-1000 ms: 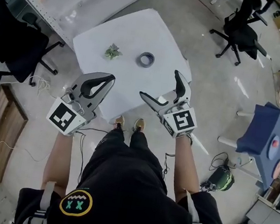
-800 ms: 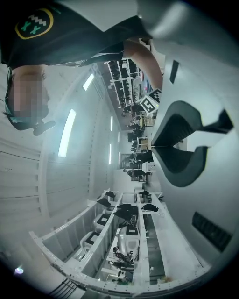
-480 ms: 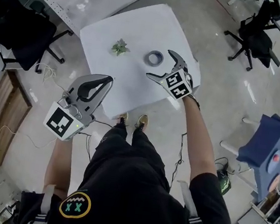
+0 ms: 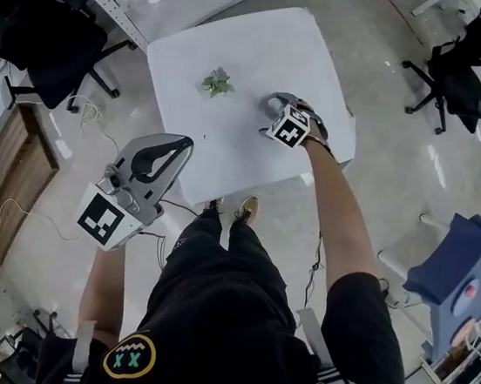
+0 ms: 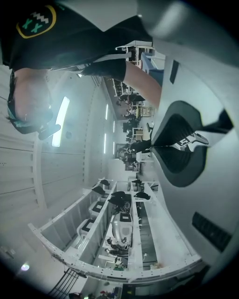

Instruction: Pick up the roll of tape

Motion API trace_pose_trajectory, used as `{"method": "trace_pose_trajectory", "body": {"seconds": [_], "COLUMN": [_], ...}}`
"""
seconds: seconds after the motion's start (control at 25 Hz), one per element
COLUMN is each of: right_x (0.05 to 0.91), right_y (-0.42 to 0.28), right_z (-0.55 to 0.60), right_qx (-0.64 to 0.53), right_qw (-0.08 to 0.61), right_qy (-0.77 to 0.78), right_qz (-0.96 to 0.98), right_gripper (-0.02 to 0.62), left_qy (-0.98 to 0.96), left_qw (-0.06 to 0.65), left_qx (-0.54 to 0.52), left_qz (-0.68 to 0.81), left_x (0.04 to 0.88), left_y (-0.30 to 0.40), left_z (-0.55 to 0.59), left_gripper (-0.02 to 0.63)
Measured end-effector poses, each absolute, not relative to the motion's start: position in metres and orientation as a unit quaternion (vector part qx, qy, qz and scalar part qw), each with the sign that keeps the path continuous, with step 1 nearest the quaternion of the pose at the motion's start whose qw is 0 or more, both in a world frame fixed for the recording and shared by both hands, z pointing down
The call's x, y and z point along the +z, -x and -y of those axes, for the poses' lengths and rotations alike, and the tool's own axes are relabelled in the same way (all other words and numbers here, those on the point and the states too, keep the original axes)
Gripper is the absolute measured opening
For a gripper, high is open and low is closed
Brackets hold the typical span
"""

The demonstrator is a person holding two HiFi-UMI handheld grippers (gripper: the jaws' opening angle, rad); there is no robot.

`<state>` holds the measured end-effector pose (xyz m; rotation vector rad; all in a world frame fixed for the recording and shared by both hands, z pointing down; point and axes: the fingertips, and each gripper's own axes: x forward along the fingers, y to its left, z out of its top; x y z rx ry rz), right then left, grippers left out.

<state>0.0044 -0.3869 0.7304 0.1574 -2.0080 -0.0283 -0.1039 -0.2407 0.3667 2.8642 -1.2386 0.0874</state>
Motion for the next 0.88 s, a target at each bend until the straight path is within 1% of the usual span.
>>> {"method": "trace_pose_trajectory", "body": {"seconds": [0.12, 0.2, 0.28, 0.52, 0.64, 0.76, 0.8, 0.84, 0.88], "right_x": [0.754, 0.766, 0.777, 0.801, 0.809, 0.816, 0.818, 0.819, 0.819], "right_y": [-0.002, -0.001, -0.001, -0.003, -0.006, -0.011, -0.013, -0.013, -0.013], "right_z": [0.390, 0.390, 0.390, 0.391, 0.392, 0.394, 0.396, 0.397, 0.398], "right_qx": [-0.005, -0.004, -0.006, 0.007, 0.005, -0.021, -0.032, -0.038, -0.041], "right_qw": [0.551, 0.561, 0.573, 0.593, 0.603, 0.614, 0.618, 0.621, 0.623], "right_qy": [-0.049, -0.039, -0.029, -0.023, -0.023, -0.028, -0.029, -0.029, -0.027], "right_qz": [0.833, 0.827, 0.819, 0.805, 0.798, 0.788, 0.785, 0.783, 0.781], "right_gripper": [0.481, 0.459, 0.414, 0.342, 0.270, 0.160, 0.112, 0.097, 0.095], "left_qy": [-0.912, -0.911, -0.910, -0.909, -0.908, -0.908, -0.908, -0.908, -0.908], "left_qw": [0.038, 0.042, 0.045, 0.053, 0.055, 0.055, 0.055, 0.056, 0.056], "left_qx": [0.029, 0.032, 0.033, 0.040, 0.041, 0.042, 0.042, 0.042, 0.042], "left_qz": [0.407, 0.409, 0.410, 0.411, 0.412, 0.413, 0.412, 0.413, 0.413], "left_x": [0.368, 0.371, 0.374, 0.382, 0.382, 0.381, 0.381, 0.381, 0.381], "left_y": [0.101, 0.101, 0.102, 0.104, 0.105, 0.105, 0.105, 0.106, 0.106], "left_z": [0.247, 0.250, 0.252, 0.258, 0.260, 0.262, 0.262, 0.263, 0.263], "left_gripper": [0.020, 0.020, 0.020, 0.020, 0.020, 0.020, 0.020, 0.020, 0.020]}}
